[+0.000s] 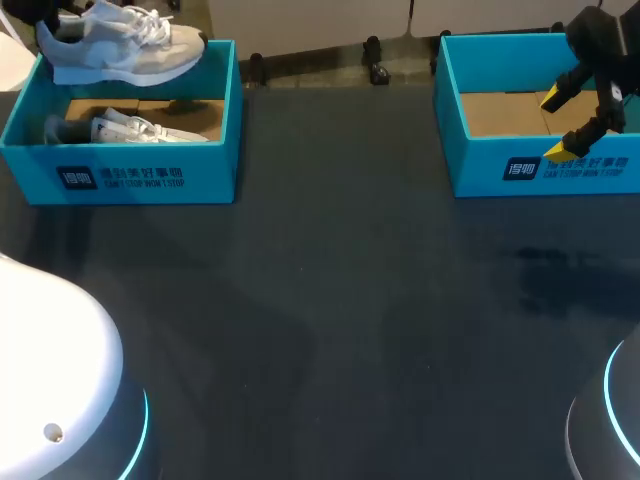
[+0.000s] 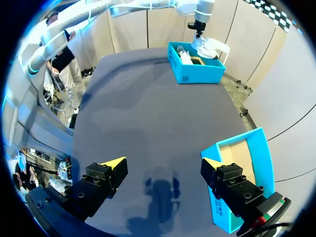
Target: Take the shoe out of the shoebox, open the shoe tongue, remove and reinsert the insole, then place the shoe into the shoebox
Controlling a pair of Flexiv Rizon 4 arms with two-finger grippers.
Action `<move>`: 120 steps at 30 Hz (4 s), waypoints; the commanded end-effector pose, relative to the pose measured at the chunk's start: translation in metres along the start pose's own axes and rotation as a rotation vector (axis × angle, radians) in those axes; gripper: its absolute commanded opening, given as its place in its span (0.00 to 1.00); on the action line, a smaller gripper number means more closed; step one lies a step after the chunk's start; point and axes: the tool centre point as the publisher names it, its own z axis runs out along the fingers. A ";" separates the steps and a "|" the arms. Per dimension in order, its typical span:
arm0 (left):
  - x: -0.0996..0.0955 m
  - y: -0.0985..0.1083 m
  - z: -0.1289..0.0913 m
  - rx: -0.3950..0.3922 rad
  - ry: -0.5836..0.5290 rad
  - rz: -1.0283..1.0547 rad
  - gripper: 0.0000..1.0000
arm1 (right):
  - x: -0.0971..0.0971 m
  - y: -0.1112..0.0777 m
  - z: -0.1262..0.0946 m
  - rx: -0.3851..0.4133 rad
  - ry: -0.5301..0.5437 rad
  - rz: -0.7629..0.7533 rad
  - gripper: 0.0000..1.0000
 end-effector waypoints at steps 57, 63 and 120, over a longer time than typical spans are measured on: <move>-0.053 0.021 0.126 0.097 -0.010 0.080 0.00 | -0.001 0.001 0.001 0.003 0.002 0.001 1.00; -0.051 0.018 0.114 0.078 -0.037 0.078 0.23 | -0.001 0.001 0.001 0.003 0.002 0.001 1.00; -0.038 -0.031 -0.031 0.080 -0.316 -0.094 1.00 | -0.001 0.001 0.001 0.003 0.002 0.001 1.00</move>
